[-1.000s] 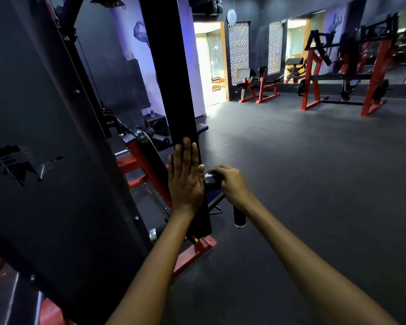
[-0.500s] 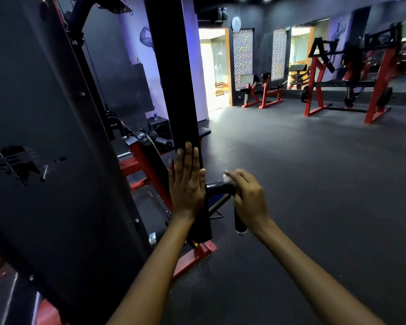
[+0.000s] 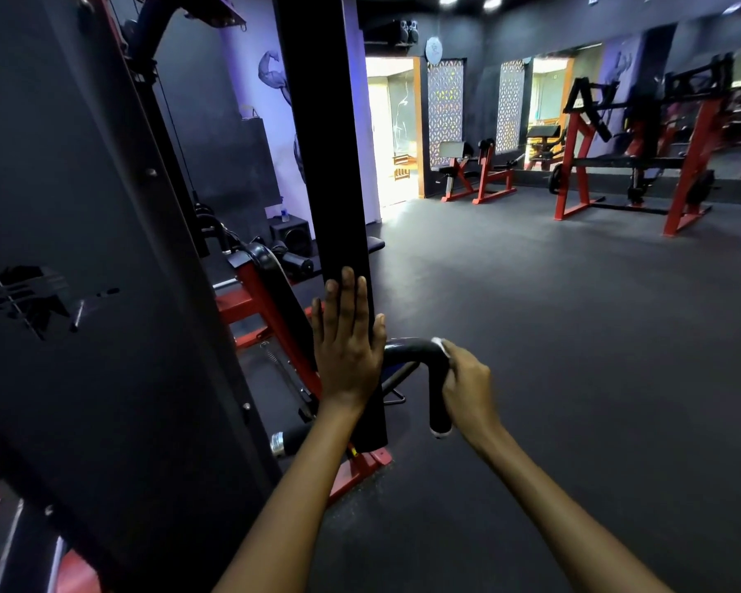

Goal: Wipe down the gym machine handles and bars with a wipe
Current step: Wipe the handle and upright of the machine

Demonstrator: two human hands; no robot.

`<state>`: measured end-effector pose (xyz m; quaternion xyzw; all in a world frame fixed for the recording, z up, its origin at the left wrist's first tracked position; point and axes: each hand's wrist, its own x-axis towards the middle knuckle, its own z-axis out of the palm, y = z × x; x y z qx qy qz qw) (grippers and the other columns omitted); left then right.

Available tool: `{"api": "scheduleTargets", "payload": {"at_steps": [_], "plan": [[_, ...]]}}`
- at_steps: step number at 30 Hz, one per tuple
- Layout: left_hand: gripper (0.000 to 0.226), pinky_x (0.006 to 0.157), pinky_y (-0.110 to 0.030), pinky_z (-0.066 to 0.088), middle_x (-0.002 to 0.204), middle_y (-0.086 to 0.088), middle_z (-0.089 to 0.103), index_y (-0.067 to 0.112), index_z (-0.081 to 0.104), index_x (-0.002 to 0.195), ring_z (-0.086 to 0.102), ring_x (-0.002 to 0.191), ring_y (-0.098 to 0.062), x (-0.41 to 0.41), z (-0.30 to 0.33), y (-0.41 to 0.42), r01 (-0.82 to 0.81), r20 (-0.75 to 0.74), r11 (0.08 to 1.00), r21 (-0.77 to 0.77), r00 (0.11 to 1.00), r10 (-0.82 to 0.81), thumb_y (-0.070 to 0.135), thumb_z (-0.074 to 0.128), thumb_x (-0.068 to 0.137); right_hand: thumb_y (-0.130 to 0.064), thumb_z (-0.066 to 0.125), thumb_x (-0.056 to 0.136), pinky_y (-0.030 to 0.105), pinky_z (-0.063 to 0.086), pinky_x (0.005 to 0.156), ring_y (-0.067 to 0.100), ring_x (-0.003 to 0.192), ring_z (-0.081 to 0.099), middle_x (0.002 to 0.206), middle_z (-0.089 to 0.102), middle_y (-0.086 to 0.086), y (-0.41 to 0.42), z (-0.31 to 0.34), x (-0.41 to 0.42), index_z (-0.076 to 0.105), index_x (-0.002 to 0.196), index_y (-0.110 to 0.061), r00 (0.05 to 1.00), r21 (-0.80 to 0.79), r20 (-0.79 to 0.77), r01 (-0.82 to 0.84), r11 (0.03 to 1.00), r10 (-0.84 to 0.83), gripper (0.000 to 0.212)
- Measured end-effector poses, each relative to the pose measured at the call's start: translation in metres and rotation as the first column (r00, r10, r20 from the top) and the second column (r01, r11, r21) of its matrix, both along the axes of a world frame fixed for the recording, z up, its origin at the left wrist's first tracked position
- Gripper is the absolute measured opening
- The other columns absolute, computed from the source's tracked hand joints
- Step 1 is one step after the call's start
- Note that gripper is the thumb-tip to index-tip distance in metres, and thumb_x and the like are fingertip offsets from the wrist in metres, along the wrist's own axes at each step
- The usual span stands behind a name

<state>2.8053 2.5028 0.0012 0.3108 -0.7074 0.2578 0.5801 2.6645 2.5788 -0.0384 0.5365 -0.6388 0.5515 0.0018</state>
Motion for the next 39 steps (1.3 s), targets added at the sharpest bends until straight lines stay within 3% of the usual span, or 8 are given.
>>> {"api": "scheduleTargets", "payload": {"at_steps": [6, 11, 14, 17, 20, 30, 35, 39], "plan": [[0.068, 0.121, -0.037, 0.005, 0.161, 0.007, -0.014, 0.021, -0.006, 0.155, -0.008, 0.149, -0.013, 0.004, 0.002, 0.001, -0.019, 0.035, 1.0, 0.004, 0.999, 0.019, 0.032, 0.037, 0.102, -0.006, 0.032, 0.084, 0.043, 0.037, 0.107, 0.031, 0.125, 0.049, 0.13, 0.055, 0.019, -0.007, 0.009, 0.033, 0.053, 0.126, 0.005, 0.84, -0.07, -0.509, -0.258, 0.964, 0.188, 0.049], [0.072, 0.121, -0.036, 0.003, 0.161, 0.009, -0.015, 0.023, -0.007, 0.154, -0.009, 0.149, -0.012, 0.008, 0.002, 0.002, -0.001, 0.05, 1.0, 0.027, 0.999, 0.0, 0.03, 0.04, 0.101, 0.014, 0.046, 0.082, 0.021, 0.035, 0.108, 0.009, 0.126, 0.046, 0.133, 0.054, 0.003, -0.001, -0.017, 0.011, 0.054, 0.131, -0.008, 0.986, -0.129, -0.158, -0.079, 0.989, 0.058, 0.054], [0.073, 0.121, -0.034, 0.001, 0.161, 0.01, -0.016, 0.024, -0.008, 0.154, -0.011, 0.148, -0.011, 0.009, 0.002, 0.001, 0.022, 0.058, 0.999, 0.041, 0.998, -0.024, 0.03, 0.041, 0.1, -0.007, 0.047, 0.095, 0.012, 0.048, 0.072, 0.019, 0.096, 0.064, 0.1, 0.067, 0.002, 0.018, -0.028, 0.017, 0.065, 0.11, -0.008, 0.966, 0.103, 0.241, 0.07, 0.992, -0.094, 0.023], [0.067, 0.121, -0.033, 0.001, 0.161, 0.01, -0.015, 0.024, -0.008, 0.154, -0.01, 0.148, -0.011, 0.009, 0.001, 0.0, 0.043, 0.055, 0.998, 0.049, 0.997, -0.046, 0.033, 0.035, 0.103, -0.004, 0.045, 0.093, 0.029, 0.051, 0.062, 0.021, 0.069, 0.064, 0.073, 0.065, 0.002, 0.034, -0.032, 0.028, 0.069, 0.096, -0.006, 0.74, 0.279, 0.634, 0.054, 0.959, -0.226, 0.024], [0.064, 0.122, -0.034, 0.001, 0.161, 0.011, -0.015, 0.024, -0.007, 0.154, -0.01, 0.149, -0.011, 0.007, 0.001, 0.0, 0.068, 0.043, 0.996, 0.054, 0.997, -0.07, 0.032, 0.033, 0.104, -0.01, 0.054, 0.093, 0.022, 0.048, 0.051, 0.013, 0.06, 0.059, 0.075, 0.066, 0.003, 0.033, 0.004, 0.058, 0.068, 0.085, -0.008, 0.304, 0.108, 0.953, -0.288, 0.951, -0.016, 0.017], [0.064, 0.121, -0.039, 0.003, 0.161, 0.011, -0.014, 0.025, -0.007, 0.154, -0.011, 0.149, -0.014, 0.006, -0.002, 0.002, 0.12, 0.029, 0.991, 0.051, 0.992, -0.121, 0.029, 0.032, 0.104, 0.005, 0.04, 0.092, 0.021, 0.048, 0.044, 0.018, 0.061, 0.052, 0.07, 0.053, 0.011, 0.012, 0.048, 0.089, 0.051, 0.075, -0.006, -0.195, -0.124, 0.979, -0.303, 0.945, 0.066, 0.023], [0.061, 0.121, -0.038, 0.001, 0.161, 0.011, -0.014, 0.025, -0.006, 0.154, -0.011, 0.149, -0.014, 0.007, -0.005, 0.008, 0.137, 0.032, 0.99, 0.043, 0.99, -0.138, 0.031, 0.03, 0.106, 0.005, 0.039, 0.093, 0.012, 0.037, 0.033, 0.009, 0.045, 0.046, 0.059, 0.048, 0.003, 0.031, 0.055, 0.088, 0.059, 0.112, -0.007, -0.131, -0.061, 0.991, -0.334, 0.94, 0.018, 0.03], [0.061, 0.122, -0.036, 0.001, 0.161, 0.012, -0.013, 0.025, -0.005, 0.155, -0.01, 0.149, -0.013, 0.008, -0.005, 0.005, 0.146, 0.033, 0.988, 0.044, 0.989, -0.147, 0.03, 0.032, 0.106, 0.007, 0.043, 0.089, 0.013, 0.036, 0.038, 0.01, 0.05, 0.05, 0.072, 0.058, 0.007, 0.048, 0.056, 0.065, 0.062, 0.083, -0.009, -0.028, -0.051, 0.999, -0.301, 0.952, 0.044, 0.026]]}}
